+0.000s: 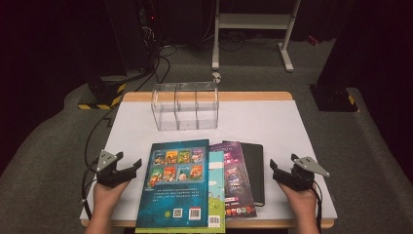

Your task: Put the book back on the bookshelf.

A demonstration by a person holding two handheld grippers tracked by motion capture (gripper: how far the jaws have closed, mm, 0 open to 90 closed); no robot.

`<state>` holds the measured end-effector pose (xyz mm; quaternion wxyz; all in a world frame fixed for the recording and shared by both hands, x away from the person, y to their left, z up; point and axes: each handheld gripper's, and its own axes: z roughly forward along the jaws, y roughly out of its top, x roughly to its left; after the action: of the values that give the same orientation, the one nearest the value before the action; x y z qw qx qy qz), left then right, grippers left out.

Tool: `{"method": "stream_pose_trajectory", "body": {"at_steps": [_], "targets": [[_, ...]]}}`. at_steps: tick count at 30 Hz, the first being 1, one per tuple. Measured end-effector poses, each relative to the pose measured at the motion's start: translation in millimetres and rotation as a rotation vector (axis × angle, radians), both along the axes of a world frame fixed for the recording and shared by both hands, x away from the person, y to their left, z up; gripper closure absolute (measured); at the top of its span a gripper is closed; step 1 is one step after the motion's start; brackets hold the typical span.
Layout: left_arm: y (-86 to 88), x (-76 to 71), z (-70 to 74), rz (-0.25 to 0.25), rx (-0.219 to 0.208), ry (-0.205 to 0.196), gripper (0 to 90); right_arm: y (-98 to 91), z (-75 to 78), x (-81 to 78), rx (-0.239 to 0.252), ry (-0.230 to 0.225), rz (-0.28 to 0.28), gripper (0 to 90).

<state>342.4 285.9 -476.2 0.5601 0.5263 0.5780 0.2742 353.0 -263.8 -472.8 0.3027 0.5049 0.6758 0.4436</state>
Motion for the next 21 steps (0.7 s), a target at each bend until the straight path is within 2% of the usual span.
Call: {"method": "stream_pose_trajectory", "body": {"at_steps": [3, 7, 8, 9, 15, 17, 21], "targets": [[-0.8, -1.7, -0.1, -0.004, 0.025, 0.008, 17.8, -1.0, 0.4, -1.6, -0.018, -0.007, -0.016, 15.0], [-2.6, -3.2, 0.0, -0.012, 0.001, 0.016, 20.2, -2.1, 0.8, -4.3, -0.014, -0.012, -0.009, 16.6], [-3.0, -3.4, 0.3, -0.014, -0.023, 0.013, 20.9, -2.2, 0.7, -3.8, -0.011, -0.004, -0.009, 15.6], [-3.4, -3.4, 0.1, -0.013, -0.026, 0.011, 21.4, -2.2, 0.5, -3.5, -0.01, 0.0, -0.009, 15.9], [-3.1, -3.8, -1.9, -0.019, -0.013, 0.019, 20.4, -2.0, -0.7, -2.9, -0.017, 0.004, -0.006, 17.1], [-2.7, -3.3, -2.3, -0.016, -0.026, 0.023, 20.5, -0.8, -1.2, -3.1, -0.033, -0.002, -0.01, 15.9], [-3.6, -4.0, -3.2, -0.028, -0.03, 0.039, 20.8, -0.3, -0.4, -3.8, -0.022, -0.007, 0.0, 15.9]]}}
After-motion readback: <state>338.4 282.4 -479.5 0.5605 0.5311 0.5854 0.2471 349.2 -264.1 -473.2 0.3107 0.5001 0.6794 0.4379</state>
